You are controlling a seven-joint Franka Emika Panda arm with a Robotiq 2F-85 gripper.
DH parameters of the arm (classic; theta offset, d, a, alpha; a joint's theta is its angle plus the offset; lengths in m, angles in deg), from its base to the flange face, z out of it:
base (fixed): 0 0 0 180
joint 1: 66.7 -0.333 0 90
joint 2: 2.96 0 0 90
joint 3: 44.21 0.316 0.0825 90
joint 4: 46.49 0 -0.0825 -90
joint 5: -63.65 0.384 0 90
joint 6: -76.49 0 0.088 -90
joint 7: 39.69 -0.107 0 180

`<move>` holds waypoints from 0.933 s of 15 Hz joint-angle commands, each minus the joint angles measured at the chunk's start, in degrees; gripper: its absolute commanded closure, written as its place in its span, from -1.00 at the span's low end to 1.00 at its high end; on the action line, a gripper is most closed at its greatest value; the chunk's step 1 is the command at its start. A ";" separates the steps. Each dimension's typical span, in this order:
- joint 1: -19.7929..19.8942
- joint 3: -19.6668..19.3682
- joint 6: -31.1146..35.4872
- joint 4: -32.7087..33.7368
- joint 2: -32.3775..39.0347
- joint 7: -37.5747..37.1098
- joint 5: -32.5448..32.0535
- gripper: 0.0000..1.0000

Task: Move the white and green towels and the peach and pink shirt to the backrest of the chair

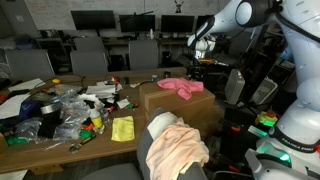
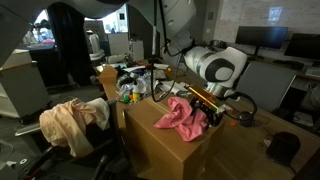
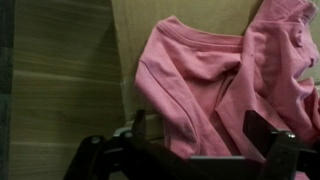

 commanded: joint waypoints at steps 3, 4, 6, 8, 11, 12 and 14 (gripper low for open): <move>1.58 0.88 -7.97 6.06 4.37 -2.42 -2.14 -1.00; 1.62 0.83 -8.92 6.57 4.86 -2.70 -2.33 -1.00; 1.77 0.82 -10.84 7.66 5.83 -3.31 -2.56 -1.00; 1.82 0.78 -12.22 8.64 6.67 -3.82 -2.75 -1.00; 1.79 0.70 -13.98 10.06 7.72 -4.66 -3.32 -1.00; 1.59 0.58 -14.43 10.17 7.86 -5.01 -3.76 -1.00; 1.44 0.54 -15.59 10.99 8.43 -5.70 -4.35 -1.00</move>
